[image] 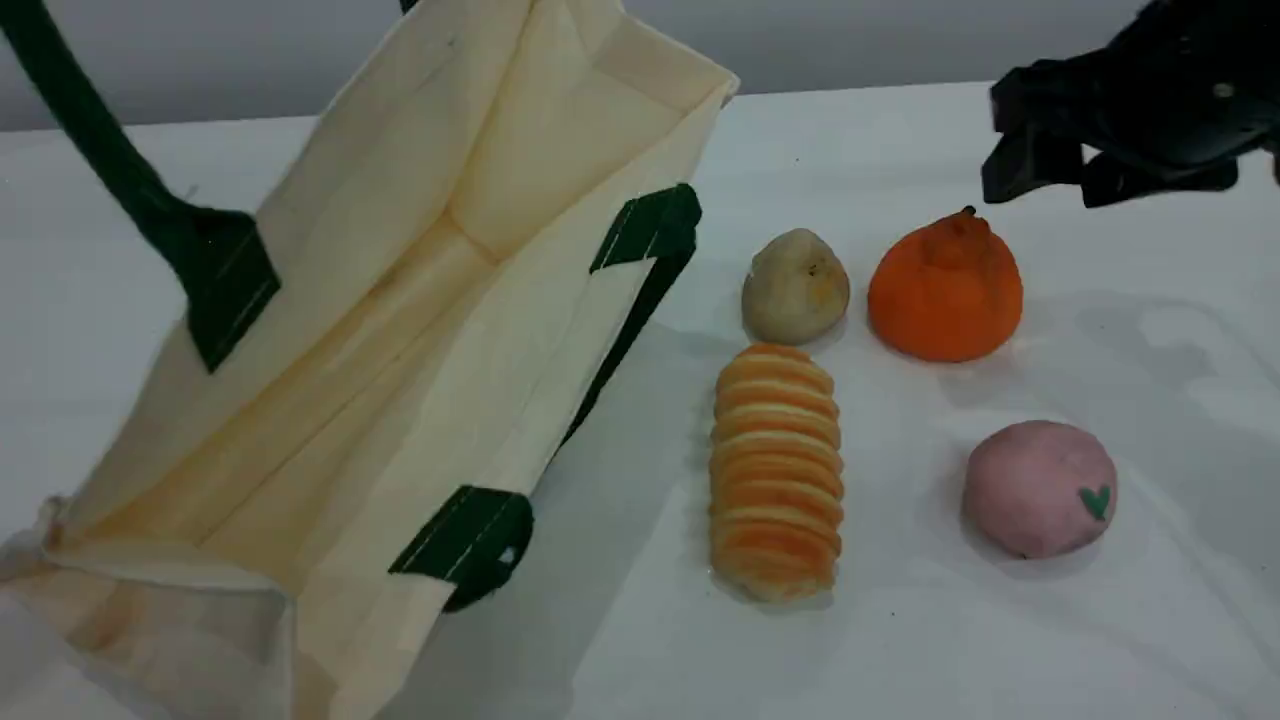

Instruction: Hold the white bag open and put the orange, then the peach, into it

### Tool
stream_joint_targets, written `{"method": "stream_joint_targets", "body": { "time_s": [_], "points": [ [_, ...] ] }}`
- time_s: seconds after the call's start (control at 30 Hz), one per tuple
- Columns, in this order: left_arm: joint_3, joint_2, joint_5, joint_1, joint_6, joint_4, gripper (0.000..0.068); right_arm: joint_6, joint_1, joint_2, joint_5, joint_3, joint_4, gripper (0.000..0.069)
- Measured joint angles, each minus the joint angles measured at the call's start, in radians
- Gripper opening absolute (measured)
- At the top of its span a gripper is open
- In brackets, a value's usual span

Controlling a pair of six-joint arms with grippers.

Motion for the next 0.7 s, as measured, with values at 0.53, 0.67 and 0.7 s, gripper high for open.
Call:
{"method": "stream_joint_targets", "body": {
  "time_s": [0.53, 0.67, 0.7],
  "points": [
    [0.000, -0.006, 0.018, 0.000, 0.003, 0.004, 0.0062, 0.000, 0.024, 0.140, 0.036, -0.097, -0.004, 0.0460],
    [0.000, -0.006, 0.015, 0.000, 0.006, 0.005, 0.0062, 0.000, 0.024, 0.175, 0.051, -0.111, -0.004, 0.0460],
    [0.000, -0.006, 0.015, 0.000, 0.007, 0.005, 0.0062, 0.000, 0.024, 0.187, 0.065, -0.119, -0.004, 0.0460]
  ]
}}
